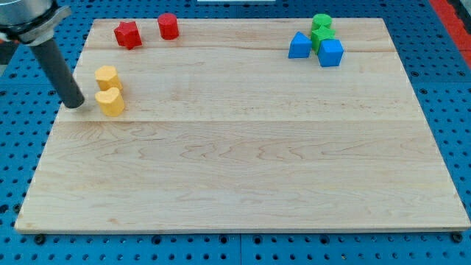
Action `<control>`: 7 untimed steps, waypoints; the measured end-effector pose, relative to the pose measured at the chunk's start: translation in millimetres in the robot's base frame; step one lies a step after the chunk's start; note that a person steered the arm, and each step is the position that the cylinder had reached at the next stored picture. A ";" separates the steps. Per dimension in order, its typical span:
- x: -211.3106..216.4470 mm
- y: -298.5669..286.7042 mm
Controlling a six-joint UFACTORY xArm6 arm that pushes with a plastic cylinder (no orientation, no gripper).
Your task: Move the yellow hexagon bottom right to the red circle
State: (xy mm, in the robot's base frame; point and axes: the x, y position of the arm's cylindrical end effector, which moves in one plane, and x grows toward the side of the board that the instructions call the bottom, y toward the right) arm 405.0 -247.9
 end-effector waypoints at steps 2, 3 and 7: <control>-51.1 15.9; -74.0 30.0; -93.0 -15.0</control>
State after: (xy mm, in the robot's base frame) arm 312.0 -262.9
